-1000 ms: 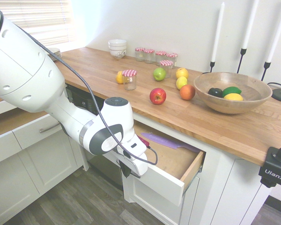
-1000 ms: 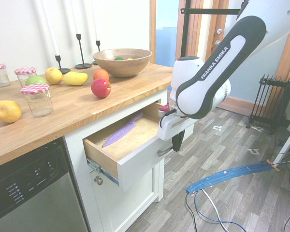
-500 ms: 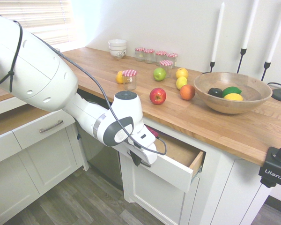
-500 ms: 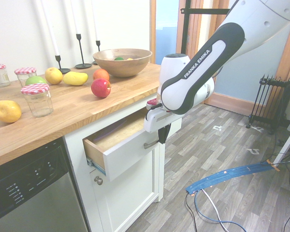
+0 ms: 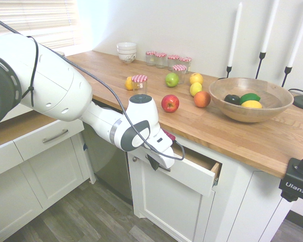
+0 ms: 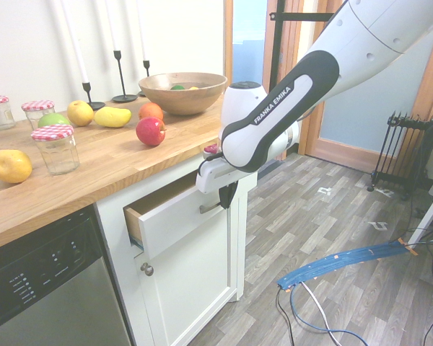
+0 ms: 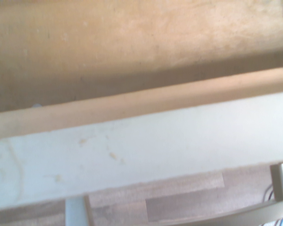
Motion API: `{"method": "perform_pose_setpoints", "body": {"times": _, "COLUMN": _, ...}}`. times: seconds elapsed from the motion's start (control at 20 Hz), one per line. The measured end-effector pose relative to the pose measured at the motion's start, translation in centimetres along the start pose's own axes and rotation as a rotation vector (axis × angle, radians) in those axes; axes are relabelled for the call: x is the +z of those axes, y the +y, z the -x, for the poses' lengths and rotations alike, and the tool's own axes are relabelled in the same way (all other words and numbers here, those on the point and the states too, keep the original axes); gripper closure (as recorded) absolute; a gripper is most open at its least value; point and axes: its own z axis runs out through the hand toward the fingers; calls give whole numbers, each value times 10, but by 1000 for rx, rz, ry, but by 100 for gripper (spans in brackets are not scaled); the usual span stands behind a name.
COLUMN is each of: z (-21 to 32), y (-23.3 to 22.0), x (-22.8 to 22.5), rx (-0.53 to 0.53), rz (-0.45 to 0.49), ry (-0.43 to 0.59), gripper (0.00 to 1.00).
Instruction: Close the drawer
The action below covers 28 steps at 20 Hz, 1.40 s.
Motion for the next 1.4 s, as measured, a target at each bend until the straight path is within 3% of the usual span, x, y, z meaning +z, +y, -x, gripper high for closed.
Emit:
{"method": "perform_pose_setpoints", "body": {"times": 0.5, "z": 0, "y": -20, "x": -39, "rx": 0, "rz": -51, "ry": 30, "gripper": 100}}
{"method": "perform_pose_setpoints", "body": {"times": 1.1, "z": 10, "y": -11, "x": -60, "rx": 0, "rz": -39, "ry": 38, "gripper": 100}}
{"method": "perform_pose_setpoints", "body": {"times": 1.4, "z": 18, "y": 2, "x": -45, "rx": -3, "rz": 46, "ry": -13, "gripper": 100}}
